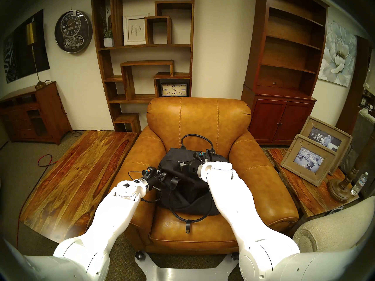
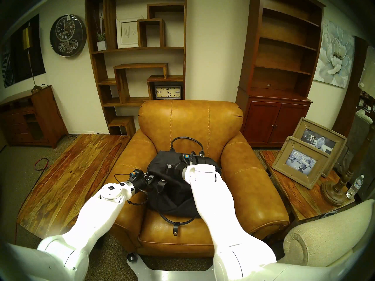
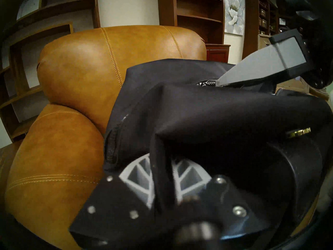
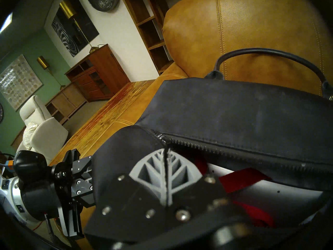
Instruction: Close a bag with a zipper
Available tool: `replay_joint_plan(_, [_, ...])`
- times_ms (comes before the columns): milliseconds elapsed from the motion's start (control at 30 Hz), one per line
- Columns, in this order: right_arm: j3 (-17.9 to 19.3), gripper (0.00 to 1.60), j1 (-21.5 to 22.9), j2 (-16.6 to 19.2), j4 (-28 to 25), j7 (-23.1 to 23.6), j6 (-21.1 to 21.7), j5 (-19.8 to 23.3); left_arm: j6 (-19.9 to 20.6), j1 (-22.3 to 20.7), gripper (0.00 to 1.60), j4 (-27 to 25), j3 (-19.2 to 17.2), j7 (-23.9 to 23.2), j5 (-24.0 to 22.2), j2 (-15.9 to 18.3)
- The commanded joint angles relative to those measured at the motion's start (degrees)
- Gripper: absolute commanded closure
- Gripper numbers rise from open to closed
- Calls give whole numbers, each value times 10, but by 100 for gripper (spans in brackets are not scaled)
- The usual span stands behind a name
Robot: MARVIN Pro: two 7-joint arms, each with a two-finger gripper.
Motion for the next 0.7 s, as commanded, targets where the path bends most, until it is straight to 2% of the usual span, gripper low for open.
replay_joint_plan(0, [2,160,-3,2,-42,-4,11,-1,-69,-23,160,20,-17,-32,-20,16])
replay_joint_plan(200, [17,160,-14,10,-76,1,31,10,-108,2,160,22,-38,-34,-31,29])
replay_joint_plan(300, [37,160,-13,11,-82,12,43,28,-125,23,160,4,-50,-41,-43,29])
replay_joint_plan(667, [61,160,-6,18,-80,19,76,35,-143,60,160,-39,-63,-50,-52,24])
